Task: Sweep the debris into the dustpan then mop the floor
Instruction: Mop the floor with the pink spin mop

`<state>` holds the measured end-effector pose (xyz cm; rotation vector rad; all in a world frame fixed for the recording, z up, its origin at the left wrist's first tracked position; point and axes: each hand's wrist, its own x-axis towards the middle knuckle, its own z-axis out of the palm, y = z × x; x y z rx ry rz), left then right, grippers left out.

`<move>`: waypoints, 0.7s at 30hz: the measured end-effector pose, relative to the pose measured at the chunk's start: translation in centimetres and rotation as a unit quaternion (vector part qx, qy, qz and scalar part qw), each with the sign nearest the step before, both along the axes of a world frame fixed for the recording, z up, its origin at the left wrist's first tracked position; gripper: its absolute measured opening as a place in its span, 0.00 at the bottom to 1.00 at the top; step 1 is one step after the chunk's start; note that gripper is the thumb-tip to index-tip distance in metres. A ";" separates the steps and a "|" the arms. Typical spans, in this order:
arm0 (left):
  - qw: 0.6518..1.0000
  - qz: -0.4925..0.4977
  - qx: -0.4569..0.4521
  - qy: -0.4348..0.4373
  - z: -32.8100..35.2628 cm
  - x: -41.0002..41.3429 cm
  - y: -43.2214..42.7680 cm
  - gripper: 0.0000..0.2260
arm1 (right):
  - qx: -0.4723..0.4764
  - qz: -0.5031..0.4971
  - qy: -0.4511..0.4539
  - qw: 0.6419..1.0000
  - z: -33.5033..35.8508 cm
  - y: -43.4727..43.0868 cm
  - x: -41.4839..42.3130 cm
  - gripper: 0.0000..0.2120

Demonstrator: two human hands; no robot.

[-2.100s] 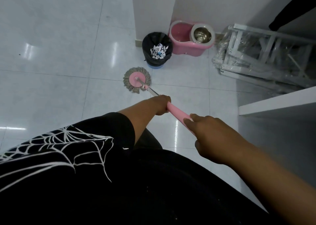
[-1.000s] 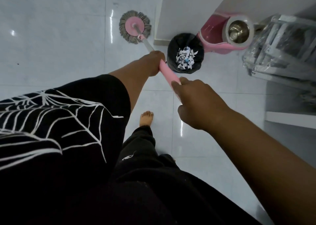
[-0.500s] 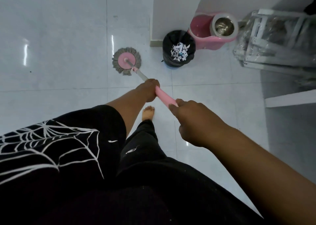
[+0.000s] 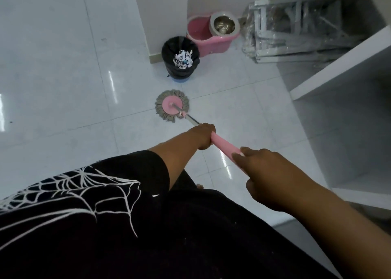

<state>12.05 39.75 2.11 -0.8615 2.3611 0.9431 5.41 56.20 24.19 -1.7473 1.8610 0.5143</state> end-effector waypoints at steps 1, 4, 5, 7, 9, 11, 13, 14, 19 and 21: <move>1.000 -0.009 -0.003 -0.003 0.1 0.0 0.0 0.09 | 0.002 -0.005 -0.001 1.000 -0.1 0.1 0.0 0.19; 1.000 -0.017 -0.012 0.004 0.2 0.3 -1.3 0.09 | -0.001 -0.019 -0.005 1.000 -0.5 -0.8 0.0 0.21; 1.000 -0.017 -0.014 0.007 0.2 0.5 -1.7 0.09 | -0.002 -0.025 -0.010 1.000 -0.6 -1.3 0.1 0.22; 1.000 -0.014 -0.017 0.002 -0.2 1.0 -3.6 0.10 | 0.003 -0.030 -0.014 0.999 -1.2 -3.2 0.6 0.22; 1.000 -0.007 -0.021 0.000 -0.5 1.4 -5.2 0.11 | 0.005 -0.034 -0.017 0.999 -1.5 -4.8 1.5 0.21; 1.000 0.003 -0.020 0.006 -0.8 2.0 -7.7 0.12 | -0.004 -0.043 -0.023 0.999 -2.1 -7.0 2.3 0.21; 1.000 0.006 -0.017 0.006 -1.2 2.8 -11.0 0.12 | -0.015 -0.056 -0.027 0.998 -2.9 -10.1 3.4 0.22; 1.000 0.005 -0.015 0.005 -1.4 3.2 -12.6 0.12 | -0.019 -0.066 -0.031 0.997 -3.3 -11.5 4.0 0.22; 1.000 -0.013 -0.001 -0.009 -2.0 4.7 -19.6 0.13 | -0.039 -0.117 -0.057 0.991 -4.5 -18.0 7.0 0.24; 1.000 -0.010 0.003 -0.007 -2.2 5.3 -21.9 0.13 | -0.046 -0.121 -0.061 0.990 -4.8 -20.1 7.9 0.24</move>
